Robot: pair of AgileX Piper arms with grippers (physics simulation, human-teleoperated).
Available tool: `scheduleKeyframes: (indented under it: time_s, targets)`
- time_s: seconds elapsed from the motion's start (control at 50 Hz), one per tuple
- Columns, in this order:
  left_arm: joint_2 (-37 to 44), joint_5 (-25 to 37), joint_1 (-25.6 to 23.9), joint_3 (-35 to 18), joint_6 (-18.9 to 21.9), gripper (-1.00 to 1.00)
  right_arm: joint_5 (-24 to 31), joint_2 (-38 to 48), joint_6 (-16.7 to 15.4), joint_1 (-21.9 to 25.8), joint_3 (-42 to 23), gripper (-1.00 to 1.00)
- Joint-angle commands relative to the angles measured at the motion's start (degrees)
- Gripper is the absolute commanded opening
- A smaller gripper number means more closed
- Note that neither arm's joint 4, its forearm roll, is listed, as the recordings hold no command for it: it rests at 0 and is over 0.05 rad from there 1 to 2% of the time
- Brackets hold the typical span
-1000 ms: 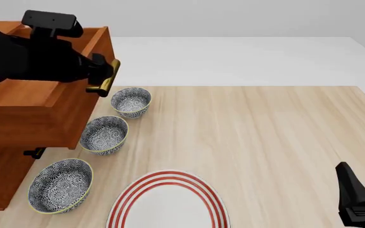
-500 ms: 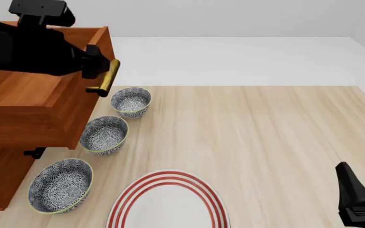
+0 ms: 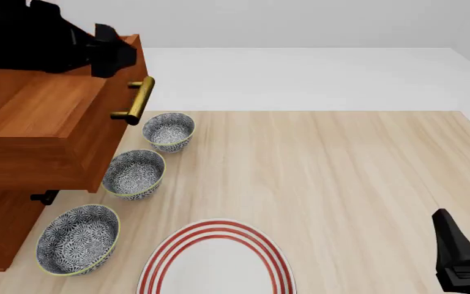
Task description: Open the top drawer of the cabinet.
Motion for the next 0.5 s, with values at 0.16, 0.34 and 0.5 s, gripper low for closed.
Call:
scheduleKeyframes:
  time_s: [0.16, 0.34, 0.5]
  targets:
    - [-3.2, 1.1, -0.7, -0.5, 0.7, 1.0, 0.0, 0.0, 0.0, 0.0, 0.0, 1.0]
    - [-5.0, 1.4, -1.3, 0.2, 0.6, 1.0, 0.0, 0.0, 0.0, 0.0, 0.0, 1.0]
    - [-6.6, 1.2, -2.4, 1.4, 0.3, 1.0, 0.0, 0.0, 0.0, 0.0, 0.0, 1.0]
